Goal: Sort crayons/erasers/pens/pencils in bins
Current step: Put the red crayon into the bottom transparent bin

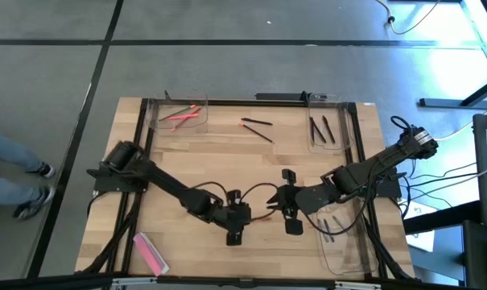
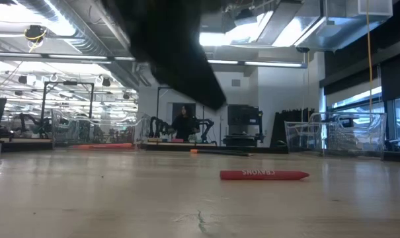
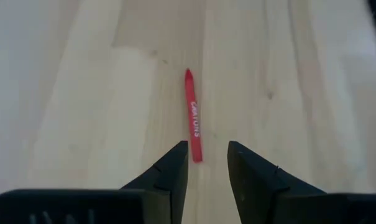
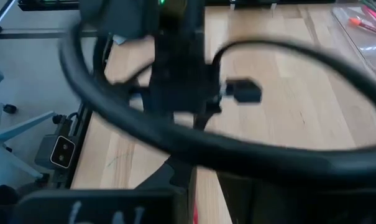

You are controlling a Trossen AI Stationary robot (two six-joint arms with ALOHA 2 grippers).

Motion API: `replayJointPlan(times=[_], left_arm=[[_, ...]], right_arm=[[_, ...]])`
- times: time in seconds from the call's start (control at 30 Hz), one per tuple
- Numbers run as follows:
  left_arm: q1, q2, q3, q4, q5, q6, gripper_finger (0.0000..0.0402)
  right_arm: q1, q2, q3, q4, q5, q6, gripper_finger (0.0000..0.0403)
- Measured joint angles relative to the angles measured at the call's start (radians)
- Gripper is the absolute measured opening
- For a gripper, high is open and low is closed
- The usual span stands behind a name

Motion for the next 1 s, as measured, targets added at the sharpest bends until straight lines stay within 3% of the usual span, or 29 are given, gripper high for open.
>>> replayJointPlan(times=[0.27,0.53,1.0], left_arm=[[0.000,0.130,0.000,0.068,0.006,0.036,0.0105],[0.005,0.134,0.001,0.078,-0.064,0.052,0.0105],[0.031,0.192,0.002,0.222,-0.004,0.049,0.0105]], right_arm=[[0.000,0.000,0.000,0.000,0.000,0.000,0.0058],[0.000,0.000,0.000,0.001,0.001,0.001,0.0058],[-0.001,0.000,0.000,-0.004,0.001,0.001,0.0058]])
